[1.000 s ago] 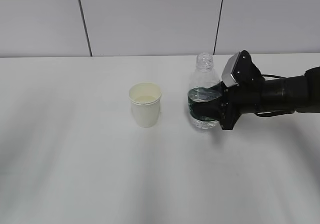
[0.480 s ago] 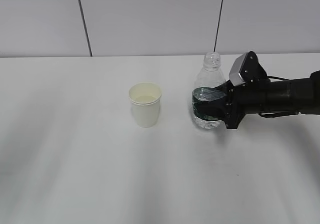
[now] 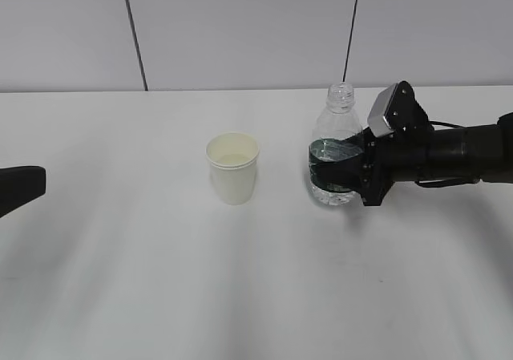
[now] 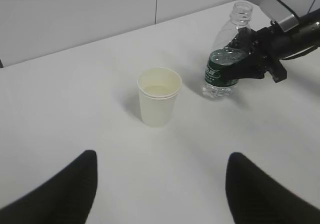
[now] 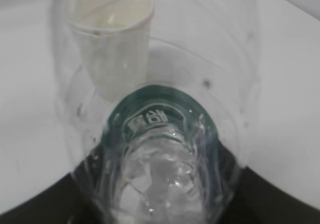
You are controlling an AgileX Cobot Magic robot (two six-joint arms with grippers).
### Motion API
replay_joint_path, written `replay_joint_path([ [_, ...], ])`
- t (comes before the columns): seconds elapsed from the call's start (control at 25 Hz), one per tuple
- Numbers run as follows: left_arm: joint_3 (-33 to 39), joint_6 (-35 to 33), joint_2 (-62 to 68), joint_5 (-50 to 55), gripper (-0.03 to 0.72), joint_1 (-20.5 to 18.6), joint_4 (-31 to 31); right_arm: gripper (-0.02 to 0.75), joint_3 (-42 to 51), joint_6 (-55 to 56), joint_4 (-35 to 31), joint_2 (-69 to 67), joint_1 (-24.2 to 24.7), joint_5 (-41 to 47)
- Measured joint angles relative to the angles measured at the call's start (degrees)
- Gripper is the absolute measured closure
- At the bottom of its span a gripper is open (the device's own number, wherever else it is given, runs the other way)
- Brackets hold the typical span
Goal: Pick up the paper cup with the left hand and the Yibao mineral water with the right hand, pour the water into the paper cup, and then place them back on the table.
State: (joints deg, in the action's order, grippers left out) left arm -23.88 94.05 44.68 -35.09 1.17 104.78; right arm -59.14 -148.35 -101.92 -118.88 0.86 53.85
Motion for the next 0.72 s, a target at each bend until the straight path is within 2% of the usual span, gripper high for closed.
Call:
replay_joint_path([
  [0.72, 0.0, 0.0, 0.3, 1.2, 0.197, 0.0, 0.0, 0.343, 0.0, -1.1, 0.0, -2.0, 0.0, -1.2],
])
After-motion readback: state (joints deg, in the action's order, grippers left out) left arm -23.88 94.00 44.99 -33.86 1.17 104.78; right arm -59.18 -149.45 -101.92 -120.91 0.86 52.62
